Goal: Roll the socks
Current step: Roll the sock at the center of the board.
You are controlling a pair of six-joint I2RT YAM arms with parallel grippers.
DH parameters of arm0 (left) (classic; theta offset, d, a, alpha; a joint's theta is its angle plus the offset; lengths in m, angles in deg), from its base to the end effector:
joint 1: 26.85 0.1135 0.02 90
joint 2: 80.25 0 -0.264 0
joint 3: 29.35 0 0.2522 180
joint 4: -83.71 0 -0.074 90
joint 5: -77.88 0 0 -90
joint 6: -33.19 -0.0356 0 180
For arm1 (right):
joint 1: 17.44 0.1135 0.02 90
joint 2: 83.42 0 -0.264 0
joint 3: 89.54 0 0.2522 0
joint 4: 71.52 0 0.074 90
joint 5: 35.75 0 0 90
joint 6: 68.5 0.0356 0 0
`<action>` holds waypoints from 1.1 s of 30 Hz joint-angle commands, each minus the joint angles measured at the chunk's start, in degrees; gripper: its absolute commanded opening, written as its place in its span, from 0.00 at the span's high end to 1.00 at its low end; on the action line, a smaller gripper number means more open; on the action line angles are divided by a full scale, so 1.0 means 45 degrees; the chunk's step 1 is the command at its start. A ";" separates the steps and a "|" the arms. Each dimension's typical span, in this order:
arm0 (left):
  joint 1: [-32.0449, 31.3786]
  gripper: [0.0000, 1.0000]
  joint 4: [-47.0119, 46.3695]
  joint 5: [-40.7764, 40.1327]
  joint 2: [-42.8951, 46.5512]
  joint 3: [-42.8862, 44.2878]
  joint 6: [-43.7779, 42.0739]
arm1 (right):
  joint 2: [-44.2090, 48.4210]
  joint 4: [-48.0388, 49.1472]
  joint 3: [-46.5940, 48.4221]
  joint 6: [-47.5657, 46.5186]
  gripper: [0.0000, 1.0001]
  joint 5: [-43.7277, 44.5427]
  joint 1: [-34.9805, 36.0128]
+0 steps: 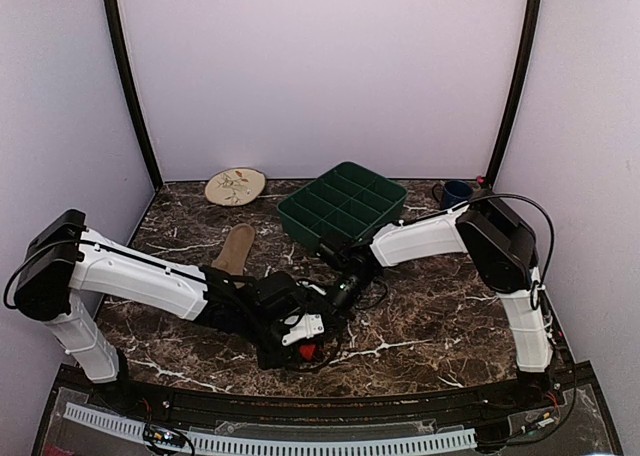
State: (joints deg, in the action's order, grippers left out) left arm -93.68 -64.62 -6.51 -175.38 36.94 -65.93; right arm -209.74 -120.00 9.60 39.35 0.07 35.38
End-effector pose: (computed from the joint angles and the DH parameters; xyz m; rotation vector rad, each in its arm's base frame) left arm 0.1221 -0.2941 0.1595 1.6890 2.1072 -0.4589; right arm 0.2334 0.3554 0.1191 0.9078 -2.3445 -1.2294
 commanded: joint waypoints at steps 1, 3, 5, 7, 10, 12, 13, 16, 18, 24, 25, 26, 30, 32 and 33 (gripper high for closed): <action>0.0308 1.00 0.1385 0.1242 -0.0315 0.0516 -0.0452 | 0.0654 0.0209 -0.0328 -0.0054 0.76 0.0673 -0.0226; 0.0490 1.00 0.1649 0.1540 -0.0451 0.0694 -0.0564 | 0.0834 0.0483 -0.0575 0.0125 0.74 0.0877 -0.0280; 0.0658 1.00 0.1974 0.1841 -0.0608 0.0876 -0.0672 | 0.1056 0.0850 -0.0871 0.0288 0.74 0.1026 -0.0357; 0.0816 1.00 0.2264 0.2154 -0.0781 0.1073 -0.0739 | 0.1414 0.1245 -0.1253 0.0462 0.73 0.1246 -0.0397; 0.0976 1.00 0.2706 0.2659 -0.1142 0.1452 -0.0866 | 0.1797 0.1748 -0.1633 0.0625 0.72 0.1582 -0.0462; 0.1063 1.00 0.2958 0.2831 -0.1338 0.1657 -0.0937 | 0.2075 0.2133 -0.1940 0.0836 0.72 0.1824 -0.0528; 0.1115 1.00 0.3083 0.2936 -0.1408 0.1760 -0.0958 | 0.2234 0.2408 -0.2133 0.1022 0.71 0.1902 -0.0600; 0.1296 1.00 0.3250 0.3283 -0.1498 0.1918 -0.0999 | 0.2740 0.3054 -0.2796 0.1423 0.71 0.2319 -0.0689; 0.1469 1.00 0.3352 0.3520 -0.1511 0.2003 -0.0990 | 0.3076 0.3250 -0.3173 0.1506 0.71 0.2881 -0.0711; 0.1935 1.00 0.3863 0.4208 -0.1808 0.2364 -0.1066 | 0.4382 0.3842 -0.4854 0.1498 0.69 0.4859 -0.0722; 0.2015 1.00 0.3929 0.4348 -0.1879 0.2444 -0.1079 | 0.4649 0.3987 -0.5207 0.1497 0.69 0.5242 -0.0722; 0.2091 1.00 0.4003 0.4466 -0.1942 0.2505 -0.1100 | 0.4931 0.4163 -0.5520 0.1522 0.69 0.5637 -0.0722; 0.2331 1.00 0.4286 0.4943 -0.2280 0.2779 -0.1264 | 0.6152 0.4712 -0.6667 0.1657 0.68 0.7146 -0.0602; 0.2419 1.00 0.4446 0.5185 -0.2494 0.2944 -0.1366 | 0.6728 0.4831 -0.7079 0.1687 0.68 0.7829 -0.0426; 0.2492 1.00 0.4531 0.5288 -0.2612 0.3014 -0.1419 | 0.6971 0.4850 -0.7250 0.1669 0.68 0.8365 -0.0270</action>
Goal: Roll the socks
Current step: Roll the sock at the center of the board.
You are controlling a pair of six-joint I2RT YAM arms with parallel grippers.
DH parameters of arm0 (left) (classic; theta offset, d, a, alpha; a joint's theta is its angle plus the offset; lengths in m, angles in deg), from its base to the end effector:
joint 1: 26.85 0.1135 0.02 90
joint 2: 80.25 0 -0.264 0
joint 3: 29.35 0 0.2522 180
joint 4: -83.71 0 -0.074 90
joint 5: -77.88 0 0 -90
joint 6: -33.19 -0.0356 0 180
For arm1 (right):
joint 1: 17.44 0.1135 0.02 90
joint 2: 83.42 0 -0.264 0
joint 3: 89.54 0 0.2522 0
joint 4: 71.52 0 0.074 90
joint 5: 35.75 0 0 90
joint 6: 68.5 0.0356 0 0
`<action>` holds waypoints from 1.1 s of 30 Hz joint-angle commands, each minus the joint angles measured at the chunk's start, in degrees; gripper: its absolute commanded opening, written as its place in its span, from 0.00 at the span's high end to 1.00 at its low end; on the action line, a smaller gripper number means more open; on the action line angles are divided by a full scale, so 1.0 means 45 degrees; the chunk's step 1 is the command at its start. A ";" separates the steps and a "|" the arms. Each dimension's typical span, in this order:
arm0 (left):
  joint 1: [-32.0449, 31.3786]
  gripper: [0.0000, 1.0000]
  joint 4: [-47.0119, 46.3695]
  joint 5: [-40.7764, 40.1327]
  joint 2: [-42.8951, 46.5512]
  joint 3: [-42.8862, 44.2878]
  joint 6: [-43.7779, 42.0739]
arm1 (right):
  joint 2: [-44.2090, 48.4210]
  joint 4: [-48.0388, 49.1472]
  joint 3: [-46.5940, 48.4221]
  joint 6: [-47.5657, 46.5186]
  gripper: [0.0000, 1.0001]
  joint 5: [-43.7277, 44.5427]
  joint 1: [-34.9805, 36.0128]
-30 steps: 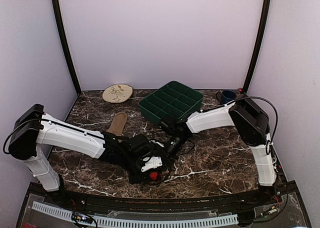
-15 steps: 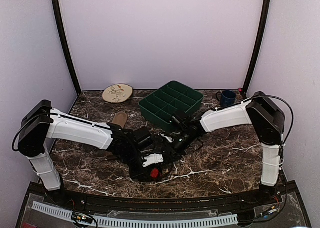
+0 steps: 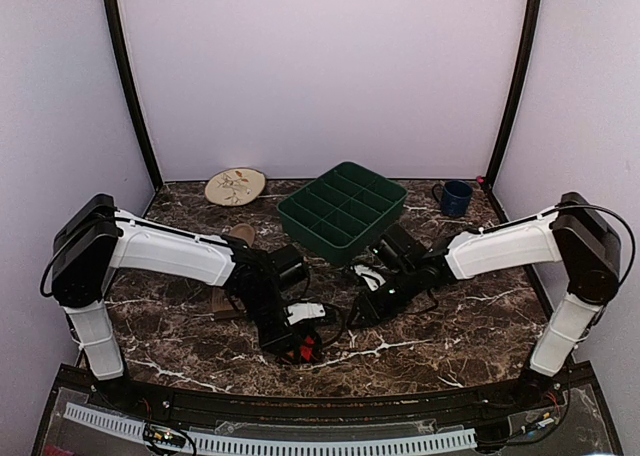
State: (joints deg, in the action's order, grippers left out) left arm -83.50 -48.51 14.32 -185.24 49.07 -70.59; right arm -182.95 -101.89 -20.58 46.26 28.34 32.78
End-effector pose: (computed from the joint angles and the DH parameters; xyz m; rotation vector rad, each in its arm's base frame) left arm 0.1750 -0.2947 0.1538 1.7813 2.3584 -0.7943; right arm 0.2007 0.2654 0.1529 -0.7944 2.7447 0.9705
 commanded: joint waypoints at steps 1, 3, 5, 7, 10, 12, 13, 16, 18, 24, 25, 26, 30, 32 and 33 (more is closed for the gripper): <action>0.0293 1.00 0.1041 0.0784 -0.0519 0.0394 -0.0449 | 0.1261 0.0848 -0.0679 0.0094 0.68 0.2516 0.0484; 0.0447 1.00 0.1198 0.1023 -0.0686 0.0530 -0.0586 | 0.1690 0.0838 -0.0897 0.0042 0.68 0.3321 0.0951; 0.0621 1.00 0.1457 0.1306 -0.0864 0.0715 -0.0735 | 0.2042 0.0823 -0.1064 -0.0002 0.68 0.4099 0.1487; 0.0787 1.00 0.1636 0.1529 -0.0987 0.0835 -0.0881 | 0.2343 0.0797 -0.1113 -0.0091 0.68 0.4929 0.2081; 0.1019 1.00 0.1836 0.1817 -0.1161 0.0901 -0.1078 | 0.2463 0.0591 -0.0882 -0.0369 0.68 0.6207 0.3062; 0.1160 1.00 0.1927 0.2024 -0.1261 0.0947 -0.1159 | 0.2531 0.0437 -0.0738 -0.0594 0.68 0.7166 0.3749; 0.1220 1.00 0.1958 0.2151 -0.1318 0.0987 -0.1164 | 0.2586 0.0407 -0.0694 -0.0666 0.68 0.7592 0.4052; 0.1297 1.00 0.2053 0.2462 -0.1510 0.1177 -0.1170 | 0.2663 0.0327 -0.0643 -0.0972 0.68 0.8674 0.4893; 0.1316 1.00 0.2167 0.2568 -0.1697 0.1330 -0.1206 | 0.2601 0.0209 -0.0521 -0.1326 0.68 0.9237 0.5426; 0.1404 1.00 0.2416 0.2925 -0.2186 0.1659 -0.1266 | 0.1943 -0.0077 0.0271 -0.2911 0.63 1.1254 0.7440; 0.1424 1.00 0.2437 0.2940 -0.2254 0.1696 -0.1280 | 0.1753 -0.0105 0.0416 -0.3182 0.62 1.1469 0.7660; 0.1443 1.00 0.2474 0.2991 -0.2313 0.1716 -0.1296 | 0.1481 -0.0086 0.0539 -0.3456 0.62 1.1589 0.7839; 0.1531 1.00 0.2517 0.3189 -0.2510 0.1777 -0.1290 | 0.0745 -0.0022 0.0995 -0.4504 0.58 1.1795 0.8230; 0.1585 1.00 0.2580 0.3307 -0.2597 0.1847 -0.1290 | 0.0368 0.0011 0.1184 -0.5085 0.55 1.1802 0.8273; 0.1615 1.00 0.2604 0.3391 -0.2647 0.1883 -0.1319 | 0.0129 0.0053 0.1258 -0.5327 0.53 1.1843 0.8291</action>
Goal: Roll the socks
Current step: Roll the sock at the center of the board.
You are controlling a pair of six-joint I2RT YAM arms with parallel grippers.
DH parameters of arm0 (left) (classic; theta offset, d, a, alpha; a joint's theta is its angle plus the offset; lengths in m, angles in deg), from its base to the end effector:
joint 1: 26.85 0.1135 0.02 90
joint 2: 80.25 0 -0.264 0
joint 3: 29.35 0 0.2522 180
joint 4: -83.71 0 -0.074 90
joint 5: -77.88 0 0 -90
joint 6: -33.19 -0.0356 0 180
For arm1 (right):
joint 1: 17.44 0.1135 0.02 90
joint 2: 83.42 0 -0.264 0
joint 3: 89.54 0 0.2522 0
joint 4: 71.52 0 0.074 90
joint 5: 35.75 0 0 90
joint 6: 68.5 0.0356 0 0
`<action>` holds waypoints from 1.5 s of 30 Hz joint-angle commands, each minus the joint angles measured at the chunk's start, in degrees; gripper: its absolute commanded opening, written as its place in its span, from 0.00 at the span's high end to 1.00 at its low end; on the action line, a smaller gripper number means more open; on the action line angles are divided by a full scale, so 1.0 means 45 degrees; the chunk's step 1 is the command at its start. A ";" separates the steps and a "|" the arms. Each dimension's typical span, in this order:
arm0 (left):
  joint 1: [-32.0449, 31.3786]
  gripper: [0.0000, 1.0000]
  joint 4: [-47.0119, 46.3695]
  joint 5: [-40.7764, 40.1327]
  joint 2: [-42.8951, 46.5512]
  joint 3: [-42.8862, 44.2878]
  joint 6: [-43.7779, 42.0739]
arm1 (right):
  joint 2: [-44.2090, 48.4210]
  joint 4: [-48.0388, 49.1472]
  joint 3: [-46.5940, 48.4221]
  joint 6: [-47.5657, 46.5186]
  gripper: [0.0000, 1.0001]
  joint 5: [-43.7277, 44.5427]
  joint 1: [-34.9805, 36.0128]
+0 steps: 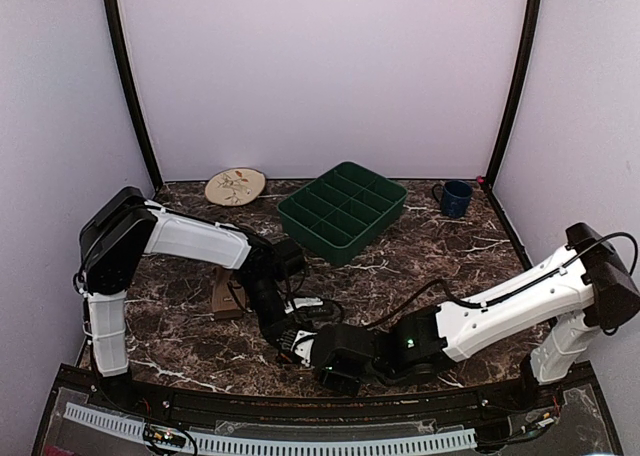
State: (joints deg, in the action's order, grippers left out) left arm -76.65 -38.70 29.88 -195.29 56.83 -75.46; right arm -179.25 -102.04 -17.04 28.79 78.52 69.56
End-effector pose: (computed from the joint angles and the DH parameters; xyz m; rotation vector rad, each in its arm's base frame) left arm 0.2134 -0.2895 0.1307 -1.6084 -2.3050 1.0626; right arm 0.0325 0.3400 0.1903 -1.4112 1.9537 0.2236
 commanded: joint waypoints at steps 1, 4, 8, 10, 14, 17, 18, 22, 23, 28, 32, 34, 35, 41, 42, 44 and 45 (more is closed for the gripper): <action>0.0123 1.00 0.0475 -0.0008 -0.0485 0.0217 -0.0238 | -0.0874 0.0090 0.0566 -0.1649 0.52 0.0792 0.0119; 0.0213 1.00 0.0568 0.0003 -0.0627 0.0278 -0.0278 | -0.1339 0.0308 0.0798 -0.2319 0.47 0.1099 0.0119; 0.0283 1.00 0.0658 0.0554 -0.0717 0.0411 -0.0306 | -0.1897 0.0458 0.1246 -0.3308 0.45 0.1236 0.0122; 0.0333 1.00 0.0722 0.0596 -0.0758 0.0475 -0.0321 | -0.2099 0.0531 0.1334 -0.3780 0.44 0.1370 0.0119; 0.0400 1.00 0.0802 0.0633 -0.0811 0.0542 -0.0354 | -0.2260 0.0732 0.1374 -0.4661 0.42 0.1569 0.0119; 0.0422 1.00 0.0858 0.0668 -0.0838 0.0593 -0.0348 | -0.2492 0.0740 0.1437 -0.5179 0.42 0.1523 0.0119; 0.0437 1.00 0.0891 0.0667 -0.0850 0.0604 -0.0347 | -0.2566 0.0735 0.1439 -0.5278 0.42 0.1447 0.0119; 0.0461 1.00 0.0998 0.0687 -0.0860 0.0671 -0.0375 | -0.2838 0.0771 0.1405 -0.5714 0.42 0.1245 0.0119; 0.0461 1.00 0.1013 0.0687 -0.0860 0.0672 -0.0379 | -0.2890 0.0791 0.1393 -0.5847 0.42 0.1188 0.0102; 0.0500 1.00 0.1079 0.0707 -0.0880 0.0686 -0.0410 | -0.3101 0.0874 0.1302 -0.6431 0.43 0.1058 -0.0046; 0.0549 1.00 0.1089 0.0710 -0.0934 0.0701 -0.0418 | -0.3265 0.0833 0.1254 -0.6773 0.47 0.1030 -0.0272; 0.0559 1.00 0.1116 0.0725 -0.0990 0.0775 -0.0436 | -0.3270 0.0835 0.1225 -0.6974 0.48 0.0970 -0.0408; 0.0564 1.00 0.1118 0.0726 -0.1021 0.0792 -0.0438 | -0.3303 0.0847 0.1207 -0.7082 0.49 0.0985 -0.0444; 0.0596 1.00 0.1206 0.0726 -0.1182 0.0921 -0.0493 | -0.3516 0.1090 0.1182 -0.7529 0.49 0.0904 -0.0779; 0.0598 1.00 0.1215 0.0733 -0.1191 0.0943 -0.0499 | -0.3536 0.1077 0.1209 -0.7546 0.49 0.0839 -0.0835; 0.0631 1.00 0.1234 0.0737 -0.1197 0.0990 -0.0504 | -0.3627 0.1091 0.1275 -0.7551 0.50 0.0709 -0.0913; 0.0646 1.00 0.1253 0.0744 -0.1225 0.1022 -0.0520 | -0.3712 0.1087 0.1282 -0.7549 0.51 0.0633 -0.0942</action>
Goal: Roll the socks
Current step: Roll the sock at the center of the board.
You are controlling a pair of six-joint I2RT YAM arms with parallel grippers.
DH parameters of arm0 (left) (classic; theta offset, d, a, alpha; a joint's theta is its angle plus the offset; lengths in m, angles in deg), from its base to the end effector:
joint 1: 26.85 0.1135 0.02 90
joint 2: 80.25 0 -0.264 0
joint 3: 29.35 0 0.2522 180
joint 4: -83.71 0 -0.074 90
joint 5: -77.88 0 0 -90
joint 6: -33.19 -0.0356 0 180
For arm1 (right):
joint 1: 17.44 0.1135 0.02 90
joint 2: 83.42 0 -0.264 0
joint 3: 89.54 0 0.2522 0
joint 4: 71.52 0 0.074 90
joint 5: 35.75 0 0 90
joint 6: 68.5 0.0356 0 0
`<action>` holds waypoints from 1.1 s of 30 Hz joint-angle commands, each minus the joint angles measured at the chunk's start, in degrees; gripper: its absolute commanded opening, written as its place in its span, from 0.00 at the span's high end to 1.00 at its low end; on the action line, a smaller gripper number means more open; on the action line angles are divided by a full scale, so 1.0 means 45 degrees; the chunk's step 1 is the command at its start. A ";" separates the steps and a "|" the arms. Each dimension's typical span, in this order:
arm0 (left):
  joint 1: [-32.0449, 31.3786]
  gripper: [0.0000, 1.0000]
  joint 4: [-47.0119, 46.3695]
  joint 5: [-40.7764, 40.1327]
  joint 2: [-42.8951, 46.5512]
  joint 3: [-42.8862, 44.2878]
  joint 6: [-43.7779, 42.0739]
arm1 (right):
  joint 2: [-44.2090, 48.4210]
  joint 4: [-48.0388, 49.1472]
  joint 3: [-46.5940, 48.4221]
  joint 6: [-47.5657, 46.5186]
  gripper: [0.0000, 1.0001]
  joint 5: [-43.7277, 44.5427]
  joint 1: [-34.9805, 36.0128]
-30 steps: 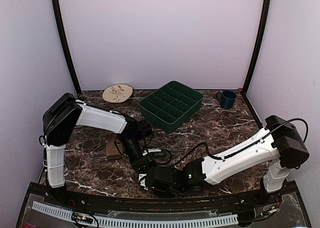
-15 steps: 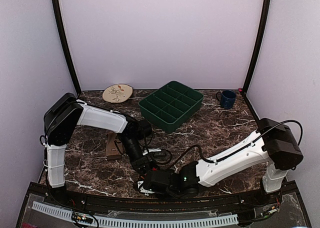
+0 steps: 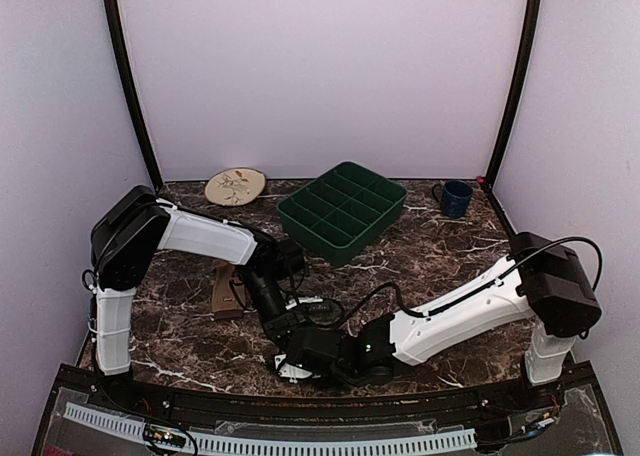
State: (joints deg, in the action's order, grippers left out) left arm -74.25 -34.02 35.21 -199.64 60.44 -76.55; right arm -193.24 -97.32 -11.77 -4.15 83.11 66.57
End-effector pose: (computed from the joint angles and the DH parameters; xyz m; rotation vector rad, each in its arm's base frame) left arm 0.2282 -0.2869 0.1209 -1.4718 -2.2526 1.1345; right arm 0.0567 0.3754 0.1390 -1.8667 1.5339 -0.2028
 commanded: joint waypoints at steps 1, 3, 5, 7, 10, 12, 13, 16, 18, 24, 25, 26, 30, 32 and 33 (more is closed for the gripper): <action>0.0121 1.00 0.0230 -0.0421 -0.0279 0.0242 -0.0282 | -0.0638 0.0047 0.0117 -0.0222 0.52 -0.0482 -0.0298; 0.0159 1.00 0.0283 -0.0391 -0.0294 0.0318 -0.0310 | -0.0719 -0.0010 0.0112 -0.0172 0.57 -0.0725 -0.0327; 0.0190 1.00 0.0311 -0.0391 -0.0322 0.0377 -0.0323 | -0.0784 -0.0094 0.0145 -0.0104 0.63 -0.0970 -0.0374; 0.0224 1.00 0.0350 -0.0384 -0.0342 0.0413 -0.0356 | -0.0896 -0.0195 0.0211 -0.0022 0.71 -0.1172 -0.0427; 0.0273 1.00 0.0368 -0.0391 -0.0343 0.0421 -0.0358 | -0.1012 -0.0386 0.0334 0.0175 0.80 -0.1418 -0.0545; 0.0296 1.00 0.0372 -0.0370 -0.0340 0.0418 -0.0343 | -0.1030 -0.0468 0.0347 0.0299 0.82 -0.1508 -0.0607; 0.0313 1.00 0.0372 -0.0360 -0.0343 0.0440 -0.0349 | -0.1019 -0.0517 0.0346 0.0371 0.83 -0.1548 -0.0634; 0.0352 1.00 0.0439 -0.0380 -0.0330 0.0530 -0.0354 | -0.0987 -0.0767 0.0366 0.0581 0.89 -0.1838 -0.0732; 0.0385 1.00 0.0484 -0.0363 -0.0326 0.0577 -0.0346 | -0.1000 -0.0958 0.0366 0.0679 0.92 -0.2028 -0.0783; 0.0464 0.96 0.0451 -0.0934 -0.0294 0.0762 0.0031 | -0.1241 -0.1685 0.1155 0.1191 1.00 -0.2666 -0.1018; 0.0482 0.93 0.0433 -0.0980 -0.0256 0.0812 0.0101 | -0.1274 -0.1826 0.1241 0.1296 1.00 -0.2762 -0.1049; 0.0492 0.90 0.0421 -0.1439 -0.0205 0.0838 0.0156 | -0.1313 -0.1944 0.1320 0.1421 1.00 -0.2874 -0.1083; 0.0550 0.78 0.0170 -0.2006 0.0266 0.0676 0.0476 | -0.1235 -0.2183 0.1427 0.2008 1.00 -0.3355 -0.1308; 0.0588 0.71 -0.0112 -0.2269 0.0631 0.0429 0.0738 | -0.1185 -0.2259 0.1483 0.2268 1.00 -0.3560 -0.1395; 0.0608 0.68 -0.0287 -0.2299 0.0843 0.0295 0.0856 | -0.1179 -0.2303 0.1524 0.2366 1.00 -0.3685 -0.1428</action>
State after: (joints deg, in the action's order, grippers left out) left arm -72.59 -31.09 31.54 -199.86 63.13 -74.65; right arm -196.52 -103.24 -5.04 2.83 72.42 60.99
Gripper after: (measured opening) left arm 0.273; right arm 0.094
